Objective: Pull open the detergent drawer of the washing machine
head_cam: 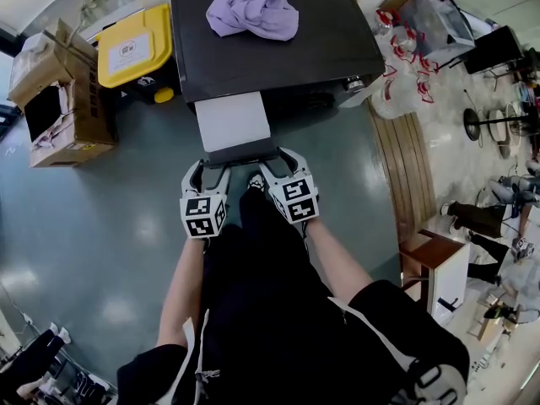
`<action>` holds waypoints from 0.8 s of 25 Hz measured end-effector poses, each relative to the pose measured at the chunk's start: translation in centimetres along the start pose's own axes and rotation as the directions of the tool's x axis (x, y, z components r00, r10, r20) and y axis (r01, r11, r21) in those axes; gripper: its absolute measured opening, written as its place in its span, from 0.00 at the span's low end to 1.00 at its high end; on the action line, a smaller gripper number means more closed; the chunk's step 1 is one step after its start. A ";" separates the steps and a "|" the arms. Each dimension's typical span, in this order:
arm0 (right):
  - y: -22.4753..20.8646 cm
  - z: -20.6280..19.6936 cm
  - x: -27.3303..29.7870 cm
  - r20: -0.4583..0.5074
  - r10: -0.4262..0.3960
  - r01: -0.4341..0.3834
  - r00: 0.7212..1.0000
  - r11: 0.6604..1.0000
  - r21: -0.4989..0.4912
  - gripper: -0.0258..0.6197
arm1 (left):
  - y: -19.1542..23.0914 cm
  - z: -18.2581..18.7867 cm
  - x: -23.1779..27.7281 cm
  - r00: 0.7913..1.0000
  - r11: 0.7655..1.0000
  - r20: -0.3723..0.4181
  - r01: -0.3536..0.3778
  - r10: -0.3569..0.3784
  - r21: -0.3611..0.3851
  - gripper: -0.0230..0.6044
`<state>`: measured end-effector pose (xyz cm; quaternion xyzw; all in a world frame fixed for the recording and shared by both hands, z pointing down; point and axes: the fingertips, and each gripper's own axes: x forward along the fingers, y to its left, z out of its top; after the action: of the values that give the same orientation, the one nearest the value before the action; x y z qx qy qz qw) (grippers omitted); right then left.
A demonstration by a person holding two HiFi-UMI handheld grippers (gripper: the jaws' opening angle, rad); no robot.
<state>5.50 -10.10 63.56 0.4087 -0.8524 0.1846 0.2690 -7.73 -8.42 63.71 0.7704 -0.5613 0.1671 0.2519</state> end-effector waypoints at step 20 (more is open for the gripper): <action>0.8 -1.6 -0.9 -0.010 -0.031 0.031 0.999 0.999 0.016 0.37 | -0.7 -1.0 -1.4 1.000 1.000 0.018 0.009 -0.009 -0.006 0.49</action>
<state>5.78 -8.21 64.24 0.4232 -0.8431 0.1894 0.2724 -7.52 -6.58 63.68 0.7736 -0.5608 0.1573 0.2497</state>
